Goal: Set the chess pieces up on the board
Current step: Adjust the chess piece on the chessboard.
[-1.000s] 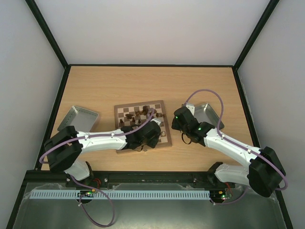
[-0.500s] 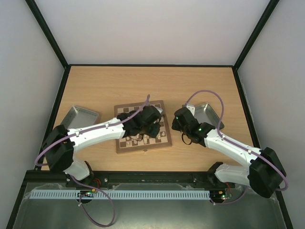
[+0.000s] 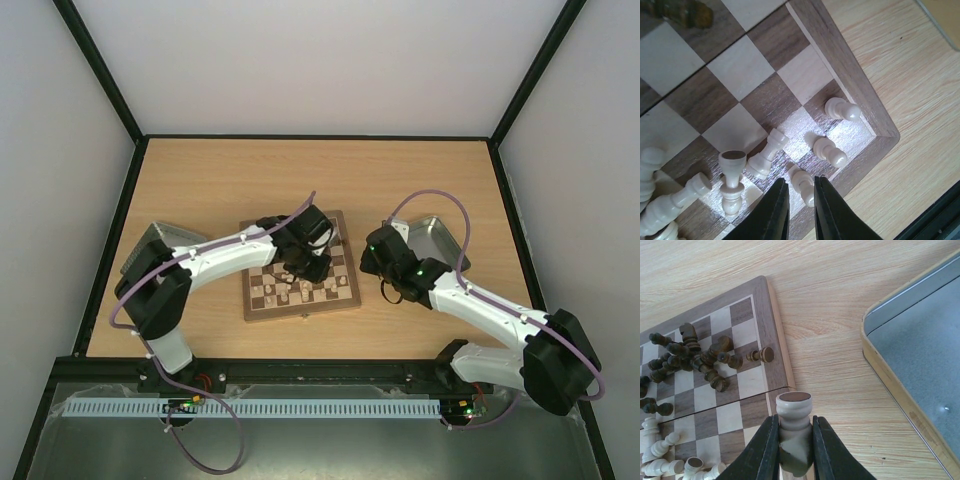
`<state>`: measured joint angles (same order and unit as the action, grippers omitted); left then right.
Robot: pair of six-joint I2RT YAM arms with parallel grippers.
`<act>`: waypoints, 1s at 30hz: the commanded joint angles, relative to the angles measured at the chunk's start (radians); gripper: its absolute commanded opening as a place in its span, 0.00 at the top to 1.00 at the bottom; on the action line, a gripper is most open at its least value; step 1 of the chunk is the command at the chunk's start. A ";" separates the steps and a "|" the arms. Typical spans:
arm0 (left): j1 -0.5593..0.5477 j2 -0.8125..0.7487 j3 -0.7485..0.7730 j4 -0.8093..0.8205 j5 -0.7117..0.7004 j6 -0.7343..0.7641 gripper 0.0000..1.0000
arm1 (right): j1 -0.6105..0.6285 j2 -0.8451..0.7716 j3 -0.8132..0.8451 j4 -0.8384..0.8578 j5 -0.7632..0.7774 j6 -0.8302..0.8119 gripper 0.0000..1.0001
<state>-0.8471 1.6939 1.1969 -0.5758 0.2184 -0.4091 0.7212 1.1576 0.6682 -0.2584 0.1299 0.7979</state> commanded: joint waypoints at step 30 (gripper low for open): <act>0.061 0.192 0.063 -0.036 -0.109 -0.005 0.83 | -0.003 -0.028 -0.028 0.016 0.011 0.024 0.85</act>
<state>-0.8021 1.8576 1.2522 -0.6132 0.1890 -0.3836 0.7212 1.1542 0.6556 -0.2481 0.1150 0.8124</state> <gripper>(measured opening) 0.171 0.150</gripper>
